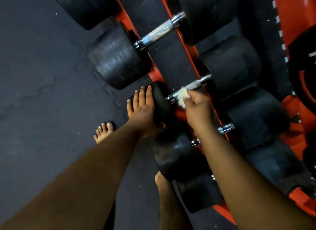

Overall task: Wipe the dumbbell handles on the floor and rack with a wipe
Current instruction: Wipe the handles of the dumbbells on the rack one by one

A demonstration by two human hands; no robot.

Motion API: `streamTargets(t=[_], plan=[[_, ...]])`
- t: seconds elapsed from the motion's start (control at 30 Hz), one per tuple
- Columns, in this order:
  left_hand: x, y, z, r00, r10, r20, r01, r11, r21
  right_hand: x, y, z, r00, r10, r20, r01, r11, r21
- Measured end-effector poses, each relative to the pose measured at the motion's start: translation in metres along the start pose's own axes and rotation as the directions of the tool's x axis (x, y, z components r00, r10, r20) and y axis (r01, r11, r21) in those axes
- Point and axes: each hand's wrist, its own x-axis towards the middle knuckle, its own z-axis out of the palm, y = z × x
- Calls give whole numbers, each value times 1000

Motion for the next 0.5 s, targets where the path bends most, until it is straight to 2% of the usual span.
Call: streamTargets(t=[0.03, 0.07, 0.1, 0.13, 0.17, 0.23, 0.3, 0.33, 0.43, 0.5], plan=[[0, 0, -1, 1000, 1, -8, -1, 1000, 2, 8, -3, -6, 982, -180, -48, 172, 975, -142], [0, 0, -1, 1000, 2, -10, -2, 1000, 3, 19, -3, -10, 937, -342, -72, 306, 902, -305], [0, 0, -2, 1000, 2, -8, -2, 1000, 0, 30, -2, -11, 902, -431, -22, 366, 792, -488], [-1, 2, -2, 1000, 0, -10, 0, 1000, 0, 38, -2, -10, 897, -434, 86, 378, 652, -657], [-1, 2, -1, 1000, -5, -18, 5, 1000, 0, 41, -2, -6, 898, -390, 203, 398, 524, -753], [-3, 3, 0, 999, -7, -41, 7, 1000, -1, 35, 4, 8, 862, -296, 411, 502, 392, -771], [-5, 1, 2, 997, 12, -73, -14, 1000, -16, 24, 12, 16, 784, -250, 569, 621, 347, -703], [-7, 0, 4, 995, 28, -99, -30, 999, -24, 20, 15, 14, 755, -263, 601, 655, 360, -664], [-19, 3, 18, 979, 47, -200, -51, 999, -18, 10, 32, -6, 731, -351, 585, 677, 481, -557], [-36, 9, 38, 958, 73, -278, -70, 997, 21, -8, 56, -26, 737, -395, 549, 674, 493, -550]])
